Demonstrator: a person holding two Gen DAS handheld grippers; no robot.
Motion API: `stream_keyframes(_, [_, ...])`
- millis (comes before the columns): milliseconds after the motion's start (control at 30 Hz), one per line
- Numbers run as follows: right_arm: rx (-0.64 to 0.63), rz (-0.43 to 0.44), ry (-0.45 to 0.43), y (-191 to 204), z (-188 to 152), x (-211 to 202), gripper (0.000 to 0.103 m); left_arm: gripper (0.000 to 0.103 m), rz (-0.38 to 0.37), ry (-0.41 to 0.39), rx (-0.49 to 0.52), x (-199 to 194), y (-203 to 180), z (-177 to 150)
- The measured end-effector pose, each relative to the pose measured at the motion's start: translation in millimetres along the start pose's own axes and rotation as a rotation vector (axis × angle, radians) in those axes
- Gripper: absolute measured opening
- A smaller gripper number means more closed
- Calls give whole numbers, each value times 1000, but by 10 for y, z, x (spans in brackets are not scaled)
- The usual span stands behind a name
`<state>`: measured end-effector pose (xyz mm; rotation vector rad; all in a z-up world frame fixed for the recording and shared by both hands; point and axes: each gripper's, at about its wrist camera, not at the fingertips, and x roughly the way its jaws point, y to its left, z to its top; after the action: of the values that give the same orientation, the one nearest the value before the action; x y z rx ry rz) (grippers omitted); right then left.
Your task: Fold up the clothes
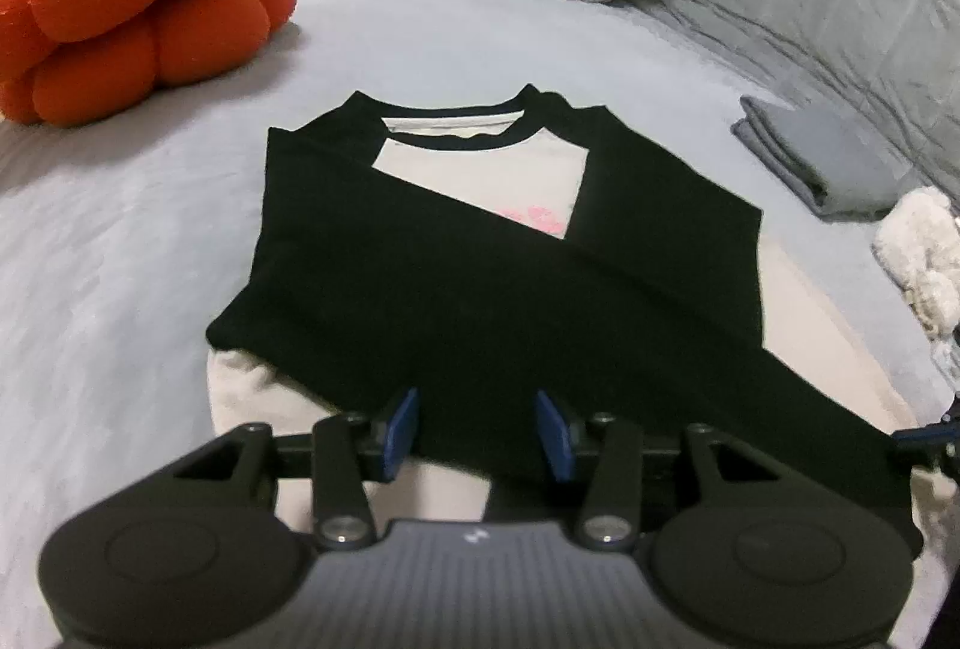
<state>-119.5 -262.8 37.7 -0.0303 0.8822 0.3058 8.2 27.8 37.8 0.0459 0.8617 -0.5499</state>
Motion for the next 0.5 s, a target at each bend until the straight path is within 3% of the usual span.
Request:
stream_keyframes(200, [-39,-87,-127,143,69,-359,5,57,-16,-14,60,-186,-98,-139])
stream_keyframes(400, [-28,-106,-57,105,-28,-152,5,57,-2,-4,36,-180,-35,-167])
stream_keyframes(500, [18,-80,-106,107,-15,-278,5,57,3,4,33,-164,-19,-176])
